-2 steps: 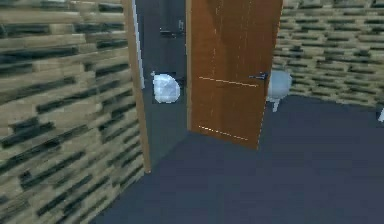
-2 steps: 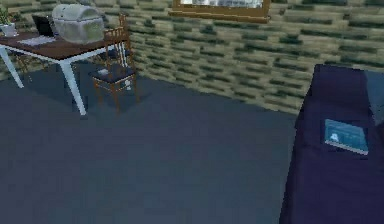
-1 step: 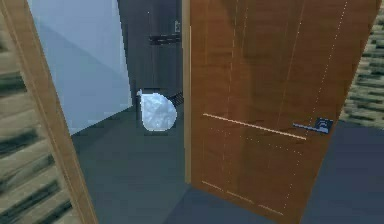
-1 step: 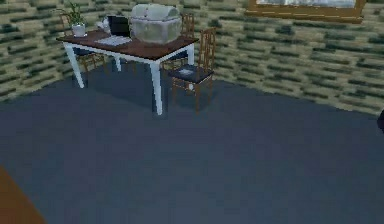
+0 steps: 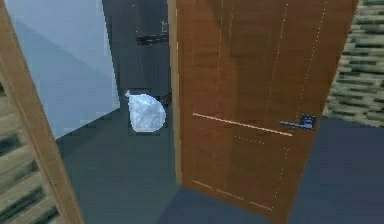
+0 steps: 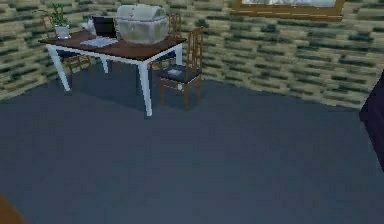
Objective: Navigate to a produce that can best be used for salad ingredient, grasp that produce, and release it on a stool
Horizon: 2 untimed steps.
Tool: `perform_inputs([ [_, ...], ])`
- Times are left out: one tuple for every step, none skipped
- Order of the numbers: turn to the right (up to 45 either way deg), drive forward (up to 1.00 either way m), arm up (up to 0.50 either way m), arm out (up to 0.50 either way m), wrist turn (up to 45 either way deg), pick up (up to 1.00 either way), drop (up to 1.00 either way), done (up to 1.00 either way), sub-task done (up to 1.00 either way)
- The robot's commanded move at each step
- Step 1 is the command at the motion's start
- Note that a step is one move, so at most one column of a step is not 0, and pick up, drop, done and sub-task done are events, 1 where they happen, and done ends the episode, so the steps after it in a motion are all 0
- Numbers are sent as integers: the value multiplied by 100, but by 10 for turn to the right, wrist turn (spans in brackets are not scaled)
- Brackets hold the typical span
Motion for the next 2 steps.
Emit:
perform_inputs([
  [0,45,0,0,0,0,0,0,0],
  [-150,0,0,0,0,0,0,0,0],
])
